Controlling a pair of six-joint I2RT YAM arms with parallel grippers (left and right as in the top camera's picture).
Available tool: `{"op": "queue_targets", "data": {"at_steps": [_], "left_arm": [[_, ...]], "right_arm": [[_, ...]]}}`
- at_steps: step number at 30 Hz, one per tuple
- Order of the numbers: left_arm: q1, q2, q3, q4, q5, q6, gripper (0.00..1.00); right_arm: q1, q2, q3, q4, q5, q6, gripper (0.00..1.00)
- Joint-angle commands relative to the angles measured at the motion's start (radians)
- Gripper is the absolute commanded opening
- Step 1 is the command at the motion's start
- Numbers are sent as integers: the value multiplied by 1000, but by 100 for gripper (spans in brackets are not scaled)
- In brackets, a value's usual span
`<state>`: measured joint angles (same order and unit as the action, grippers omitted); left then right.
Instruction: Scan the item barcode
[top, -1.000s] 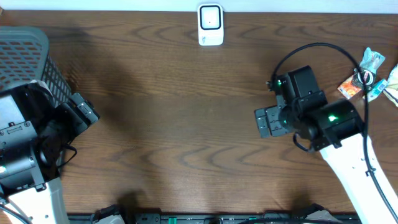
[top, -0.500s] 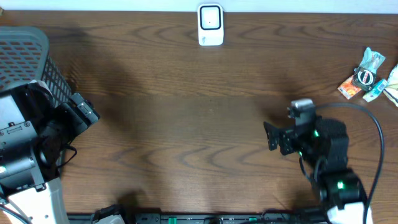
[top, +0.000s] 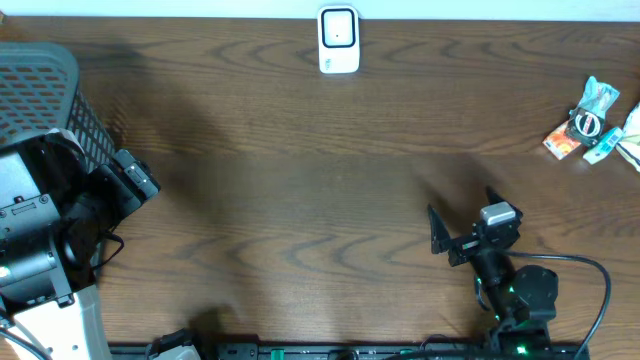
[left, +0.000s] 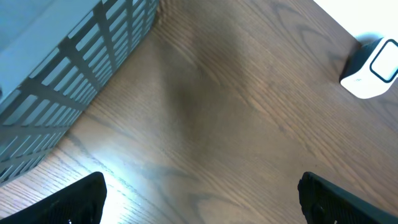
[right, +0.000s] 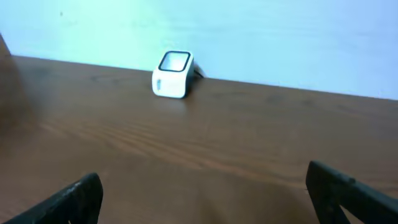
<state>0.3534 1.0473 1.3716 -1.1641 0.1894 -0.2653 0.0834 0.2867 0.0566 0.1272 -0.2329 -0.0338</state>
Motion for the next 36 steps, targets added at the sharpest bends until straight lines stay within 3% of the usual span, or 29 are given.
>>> {"op": "queue_targets", "data": {"at_steps": [1, 36], "left_arm": [[5, 4, 14, -2, 9, -1, 98], [5, 4, 14, -2, 9, -1, 98]], "right_arm": [[-5, -7, -14, 40, -5, 10, 99], [-38, -282, -51, -31, 142, 10, 99]]}}
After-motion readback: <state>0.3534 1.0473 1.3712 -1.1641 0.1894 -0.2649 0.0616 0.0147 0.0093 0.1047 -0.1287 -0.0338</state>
